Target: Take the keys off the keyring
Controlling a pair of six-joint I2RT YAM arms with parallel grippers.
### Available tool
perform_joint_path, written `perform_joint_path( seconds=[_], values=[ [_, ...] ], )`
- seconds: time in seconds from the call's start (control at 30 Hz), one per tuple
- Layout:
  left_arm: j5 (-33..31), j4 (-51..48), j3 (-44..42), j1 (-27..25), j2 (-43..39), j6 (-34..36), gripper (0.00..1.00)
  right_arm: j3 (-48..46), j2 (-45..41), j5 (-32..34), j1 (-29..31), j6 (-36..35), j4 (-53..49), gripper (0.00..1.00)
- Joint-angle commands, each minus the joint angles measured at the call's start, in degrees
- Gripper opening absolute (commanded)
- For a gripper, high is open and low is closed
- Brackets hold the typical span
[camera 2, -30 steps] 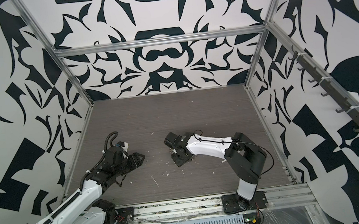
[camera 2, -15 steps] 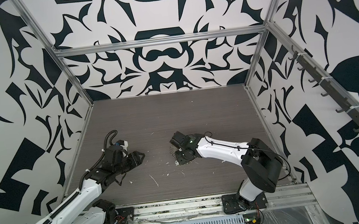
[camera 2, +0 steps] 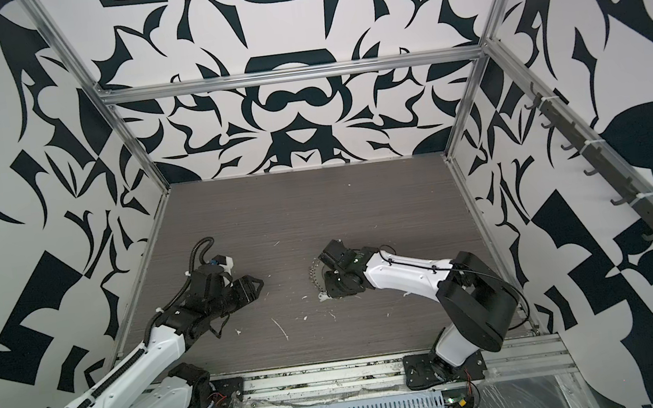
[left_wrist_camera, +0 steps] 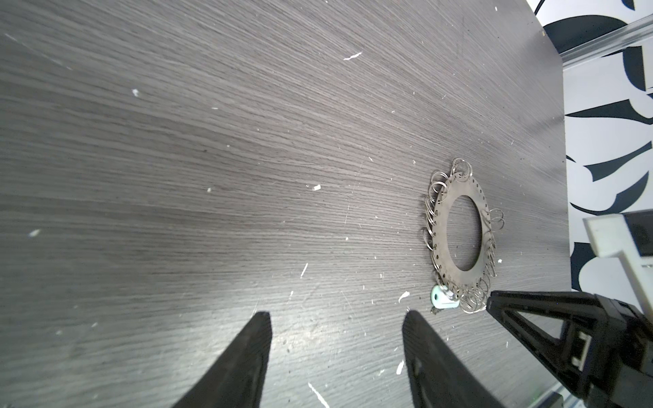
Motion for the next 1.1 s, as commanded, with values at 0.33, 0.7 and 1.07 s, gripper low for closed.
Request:
perform_joint_path(
  seconds=[0.33,0.7,1.07],
  values=[
    [0.4,-0.6,1.4,-0.2,0.4,0.1,0.63,-1.8,0.6,-0.4,-1.1,3.7,1.2,0.23],
    [0.1,-0.7,1.5,-0.1,0.1,0.2,0.63,-3.2,1.1,-3.3,-1.5,4.1,5.0,0.14],
    [-0.1,-2.5,4.7,-0.1,-0.8,5.0,0.62,6.3,-1.7,1.0,-1.7,-12.4,-6.8,0.00]
  ],
)
